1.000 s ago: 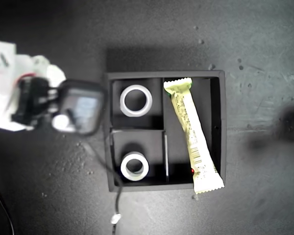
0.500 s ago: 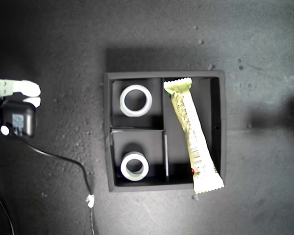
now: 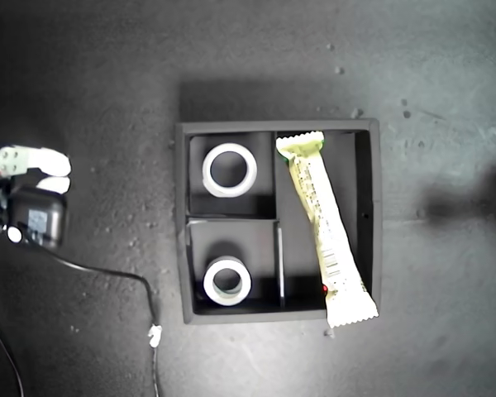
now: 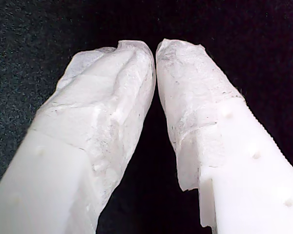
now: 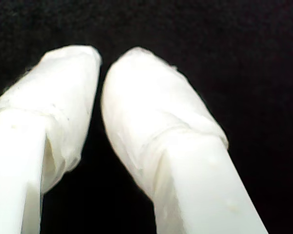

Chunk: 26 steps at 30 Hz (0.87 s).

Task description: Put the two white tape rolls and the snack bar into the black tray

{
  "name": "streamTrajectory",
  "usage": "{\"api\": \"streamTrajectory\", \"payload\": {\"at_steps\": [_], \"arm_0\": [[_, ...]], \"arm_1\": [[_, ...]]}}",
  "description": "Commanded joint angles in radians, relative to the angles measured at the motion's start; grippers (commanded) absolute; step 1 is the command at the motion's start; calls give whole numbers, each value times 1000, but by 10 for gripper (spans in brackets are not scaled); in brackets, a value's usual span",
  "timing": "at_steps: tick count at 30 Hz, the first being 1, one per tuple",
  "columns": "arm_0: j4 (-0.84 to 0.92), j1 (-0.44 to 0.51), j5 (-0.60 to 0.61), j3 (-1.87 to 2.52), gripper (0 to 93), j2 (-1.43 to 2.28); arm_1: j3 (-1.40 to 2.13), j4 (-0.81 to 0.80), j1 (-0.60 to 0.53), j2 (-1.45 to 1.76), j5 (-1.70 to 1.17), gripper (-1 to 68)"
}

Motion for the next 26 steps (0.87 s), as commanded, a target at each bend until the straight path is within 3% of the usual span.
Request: {"api": "streamTrajectory", "payload": {"at_steps": [1, 3, 8, 26], "arm_0": [[92, 54, -153, 58, 1, 51], [95, 106, -183, 58, 1, 40], [94, 150, 71, 58, 2, 51], [94, 152, 89, 58, 2, 51]], "arm_1": [[11, 2, 2, 8, -176, 1], [11, 2, 2, 6, -184, 1], [11, 2, -6, 8, -184, 1], [11, 2, -6, 8, -184, 1]]}}
